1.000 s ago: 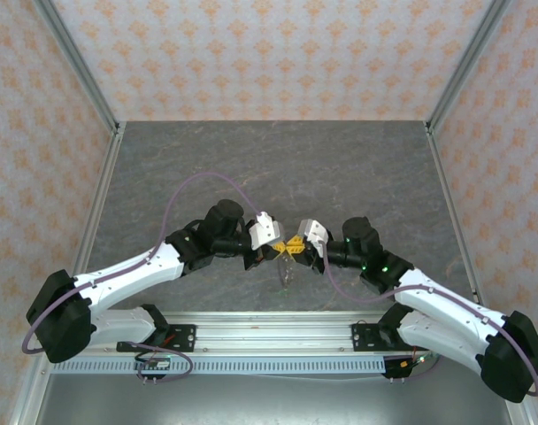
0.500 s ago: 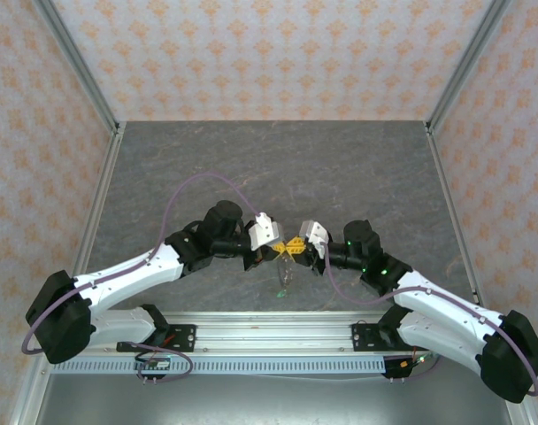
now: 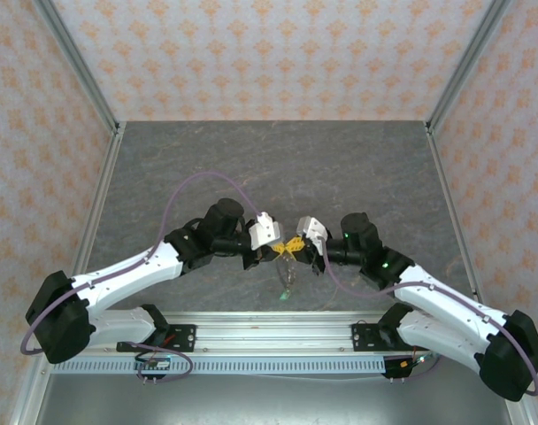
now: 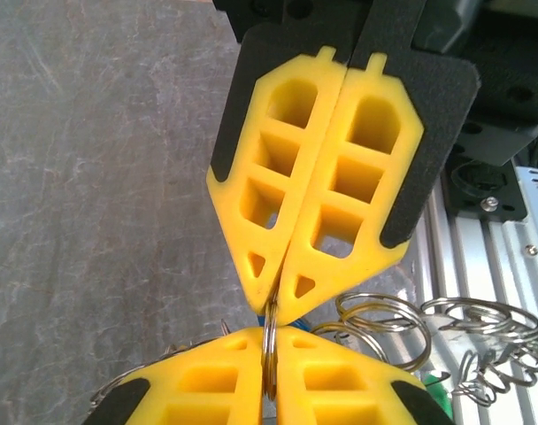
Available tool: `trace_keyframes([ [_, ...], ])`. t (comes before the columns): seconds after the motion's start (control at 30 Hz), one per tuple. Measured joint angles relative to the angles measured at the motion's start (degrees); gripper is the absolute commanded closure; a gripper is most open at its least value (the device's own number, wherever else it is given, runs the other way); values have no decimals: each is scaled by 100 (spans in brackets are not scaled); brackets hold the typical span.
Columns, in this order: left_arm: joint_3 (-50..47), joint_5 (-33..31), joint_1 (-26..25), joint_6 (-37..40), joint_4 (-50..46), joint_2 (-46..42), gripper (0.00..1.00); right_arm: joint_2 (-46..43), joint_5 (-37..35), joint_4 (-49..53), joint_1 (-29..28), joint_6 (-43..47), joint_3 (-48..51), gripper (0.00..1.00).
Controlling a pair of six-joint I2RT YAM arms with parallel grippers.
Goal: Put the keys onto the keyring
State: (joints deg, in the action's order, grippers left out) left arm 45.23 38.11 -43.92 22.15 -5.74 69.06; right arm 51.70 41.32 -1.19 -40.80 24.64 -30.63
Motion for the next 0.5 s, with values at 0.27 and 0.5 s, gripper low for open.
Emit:
trace_keyframes([
  [0.27,251,-109,-103,199,-319,236,92,157,-17,990,35,345,-481,100],
  [0.5,284,-101,-138,260,-341,234,100,251,-59,1746,20,660,-929,98],
])
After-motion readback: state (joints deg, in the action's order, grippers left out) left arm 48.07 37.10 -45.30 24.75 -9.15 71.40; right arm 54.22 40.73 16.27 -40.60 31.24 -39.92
